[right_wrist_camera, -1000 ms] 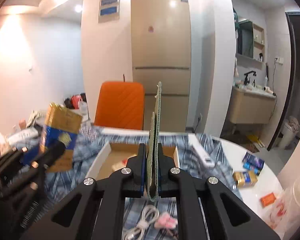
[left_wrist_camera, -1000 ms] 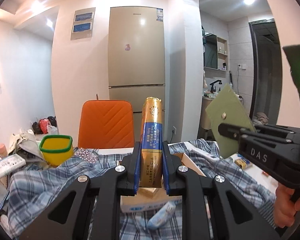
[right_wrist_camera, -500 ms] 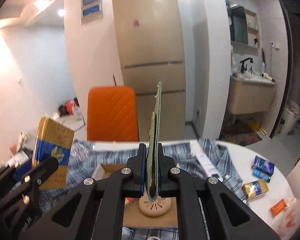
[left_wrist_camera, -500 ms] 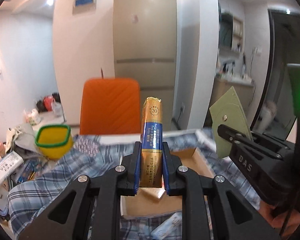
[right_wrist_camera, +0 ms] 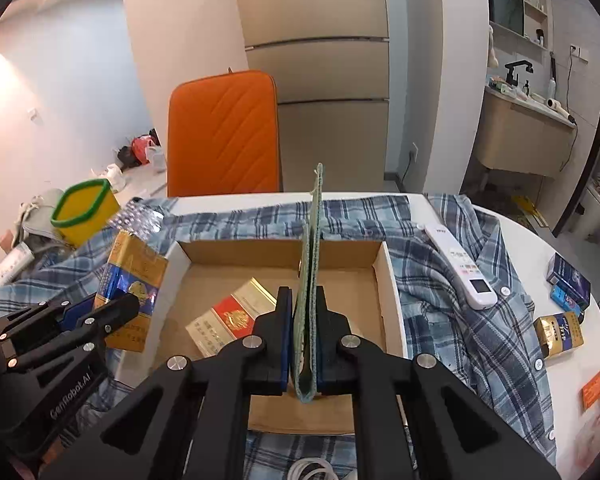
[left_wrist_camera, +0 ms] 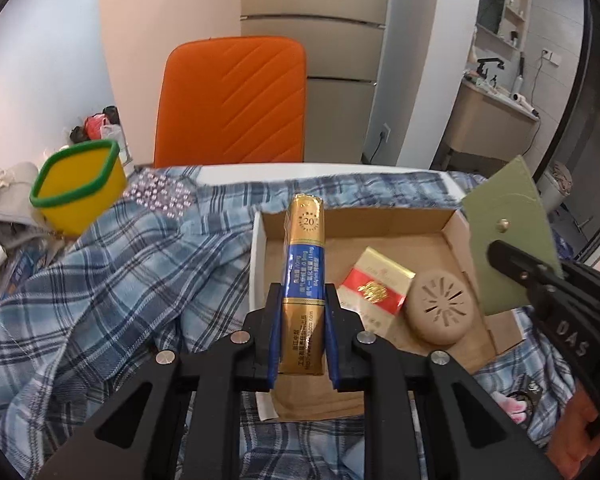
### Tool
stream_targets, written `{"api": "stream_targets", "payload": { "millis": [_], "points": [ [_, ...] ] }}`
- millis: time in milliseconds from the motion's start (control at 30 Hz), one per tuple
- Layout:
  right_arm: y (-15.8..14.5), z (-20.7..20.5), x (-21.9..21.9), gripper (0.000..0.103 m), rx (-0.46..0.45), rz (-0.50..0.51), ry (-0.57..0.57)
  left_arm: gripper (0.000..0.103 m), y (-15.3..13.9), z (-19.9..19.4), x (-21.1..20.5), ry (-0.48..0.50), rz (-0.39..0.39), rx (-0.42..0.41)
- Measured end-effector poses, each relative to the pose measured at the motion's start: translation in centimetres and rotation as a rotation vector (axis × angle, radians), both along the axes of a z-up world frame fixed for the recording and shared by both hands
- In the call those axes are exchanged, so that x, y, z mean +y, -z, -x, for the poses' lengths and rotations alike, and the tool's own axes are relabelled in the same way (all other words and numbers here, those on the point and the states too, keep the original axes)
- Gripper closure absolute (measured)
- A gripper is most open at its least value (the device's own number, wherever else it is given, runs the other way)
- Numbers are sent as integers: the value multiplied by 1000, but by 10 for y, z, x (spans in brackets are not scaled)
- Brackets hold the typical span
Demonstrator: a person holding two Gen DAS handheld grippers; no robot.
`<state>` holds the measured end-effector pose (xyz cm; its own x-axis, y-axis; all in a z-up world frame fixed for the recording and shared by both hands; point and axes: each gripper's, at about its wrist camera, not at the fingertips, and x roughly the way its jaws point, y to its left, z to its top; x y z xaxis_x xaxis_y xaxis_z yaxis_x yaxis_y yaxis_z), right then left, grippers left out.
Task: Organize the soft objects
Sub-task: 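Lift the green wallet with the right gripper while the left gripper carries the battery over the box, then lower the battery into the box with the left gripper while the right gripper releases the wallet there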
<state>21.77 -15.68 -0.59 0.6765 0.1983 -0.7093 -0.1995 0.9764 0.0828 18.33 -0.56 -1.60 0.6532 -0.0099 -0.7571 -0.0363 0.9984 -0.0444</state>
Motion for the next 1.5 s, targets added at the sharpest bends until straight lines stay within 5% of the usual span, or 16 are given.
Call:
{"api": "stream_targets", "payload": {
  "millis": [567, 600, 633, 700, 1233, 1300, 1367, 1433, 1500],
  "points": [
    [26, -14, 2, 94, 88, -5, -41, 83, 10, -1, 2, 29, 11, -6],
    [26, -13, 3, 94, 80, 1, -43, 77, 10, -1, 1, 29, 8, -3],
    [26, -12, 4, 94, 69, 3, -46, 57, 10, -2, 1, 20, 2, 2],
    [25, -11, 6, 94, 67, -7, -60, 35, 11, -1, 2, 0, 0, -16],
    [40, -7, 22, 92, 98, -68, -137, 34, -17, 11, 17, -21, 41, -154],
    [42, -8, 23, 87, 100, -63, -135, 34, -18, 13, 14, -5, 40, -165],
    [41, -9, 22, 55, 102, -84, -140, 34, -21, 17, 9, 14, 21, -186],
    [38, -6, 19, 38, 71, -73, -125, 34, -26, 22, 5, 19, 5, -224],
    [31, -3, 20, 38, 19, -18, -101, 34, -31, 26, 5, 22, 19, -249]
  ]
}}
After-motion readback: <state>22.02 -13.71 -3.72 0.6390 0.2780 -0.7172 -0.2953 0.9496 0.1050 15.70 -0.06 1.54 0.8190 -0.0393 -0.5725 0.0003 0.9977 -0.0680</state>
